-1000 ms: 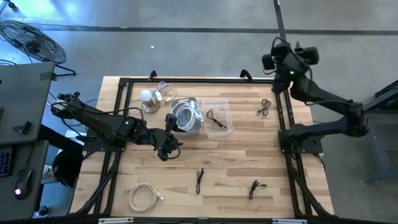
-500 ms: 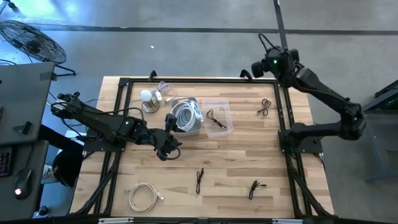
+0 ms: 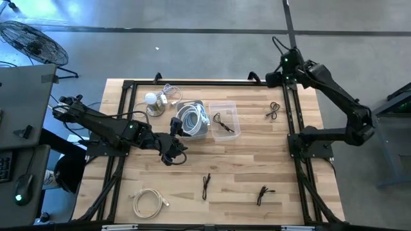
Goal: Pick & Place USB Port
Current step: Put the black charger cable into the transparent bin
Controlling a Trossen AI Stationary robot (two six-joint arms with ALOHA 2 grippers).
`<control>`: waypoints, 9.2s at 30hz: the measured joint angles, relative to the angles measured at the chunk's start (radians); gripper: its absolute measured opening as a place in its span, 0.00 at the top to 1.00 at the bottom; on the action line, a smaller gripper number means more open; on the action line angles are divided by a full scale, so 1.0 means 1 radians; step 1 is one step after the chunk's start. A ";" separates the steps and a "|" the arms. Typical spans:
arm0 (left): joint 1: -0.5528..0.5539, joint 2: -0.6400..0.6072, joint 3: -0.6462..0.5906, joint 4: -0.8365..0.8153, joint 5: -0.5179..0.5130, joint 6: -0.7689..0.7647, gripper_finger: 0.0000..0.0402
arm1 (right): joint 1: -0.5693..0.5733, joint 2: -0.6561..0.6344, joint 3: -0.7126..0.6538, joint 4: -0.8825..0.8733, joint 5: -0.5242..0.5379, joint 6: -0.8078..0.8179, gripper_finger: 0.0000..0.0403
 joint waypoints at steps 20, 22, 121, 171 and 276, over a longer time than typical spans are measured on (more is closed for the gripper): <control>0.000 0.000 0.000 0.000 0.005 -0.008 0.37 | 0.010 0.131 -0.208 -0.158 -0.173 0.100 0.67; 0.000 0.000 0.000 0.000 0.005 -0.008 0.37 | 0.010 0.131 -0.243 -0.123 -0.175 0.099 0.67; 0.000 0.000 -0.101 0.188 -0.262 -0.085 0.37 | 0.749 -0.198 -0.442 0.316 -0.088 -0.152 0.99; 0.001 -0.016 -0.101 0.177 -0.140 -0.139 0.37 | 0.830 0.068 -0.440 0.876 -0.111 -0.362 0.74; 0.000 0.164 -0.101 0.224 0.010 -0.235 0.37 | 1.720 0.405 -0.440 0.608 -0.249 0.023 0.87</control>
